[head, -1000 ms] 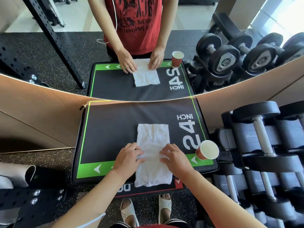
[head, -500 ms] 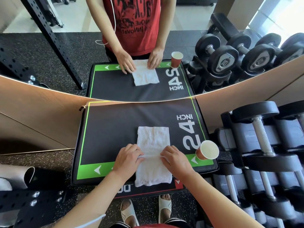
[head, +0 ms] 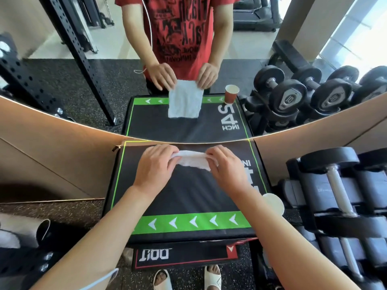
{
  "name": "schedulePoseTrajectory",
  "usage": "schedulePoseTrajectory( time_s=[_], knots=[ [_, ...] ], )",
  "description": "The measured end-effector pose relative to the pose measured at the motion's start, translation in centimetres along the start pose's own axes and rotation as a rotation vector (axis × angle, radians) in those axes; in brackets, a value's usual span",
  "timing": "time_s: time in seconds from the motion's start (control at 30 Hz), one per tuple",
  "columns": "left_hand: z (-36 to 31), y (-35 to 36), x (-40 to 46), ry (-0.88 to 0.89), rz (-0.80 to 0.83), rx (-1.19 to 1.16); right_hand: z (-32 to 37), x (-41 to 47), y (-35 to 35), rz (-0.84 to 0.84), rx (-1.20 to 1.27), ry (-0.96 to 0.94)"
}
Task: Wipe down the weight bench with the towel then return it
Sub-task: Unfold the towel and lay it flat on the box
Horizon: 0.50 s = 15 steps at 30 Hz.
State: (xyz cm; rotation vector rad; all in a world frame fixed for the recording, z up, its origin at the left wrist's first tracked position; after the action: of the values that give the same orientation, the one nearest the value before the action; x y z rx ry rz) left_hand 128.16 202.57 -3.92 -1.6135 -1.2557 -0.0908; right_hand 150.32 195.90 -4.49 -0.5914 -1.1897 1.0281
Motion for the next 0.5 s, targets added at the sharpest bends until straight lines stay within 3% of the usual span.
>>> schedulePoseTrajectory(
  time_s=[0.1,0.3,0.5],
  knots=[
    [-0.4,0.7,-3.8,-0.01,0.058,0.018,0.4,-2.6,1.2,0.069,-0.028,-0.05],
    [-0.8,4.9,-17.5,-0.187,0.477,-0.061,-0.3,-15.1,6.4,0.627,0.011,-0.073],
    [-0.8,5.0,-15.7,-0.204,0.419,-0.07,0.0,-13.7,6.5,0.483,0.052,0.096]
  ],
)
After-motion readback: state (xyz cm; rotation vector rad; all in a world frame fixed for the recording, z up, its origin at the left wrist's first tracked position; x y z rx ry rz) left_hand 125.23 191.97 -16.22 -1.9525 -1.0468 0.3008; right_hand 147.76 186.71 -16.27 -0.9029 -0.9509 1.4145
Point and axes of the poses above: each hand's wrist, its own x-axis towards the middle knuckle, its own y-axis out of the palm, z = x × y, the point moved 3 cm from there along x, towards the middle knuckle, and after that the axes turned 10 degrees about -x, right-handed, at the moved point
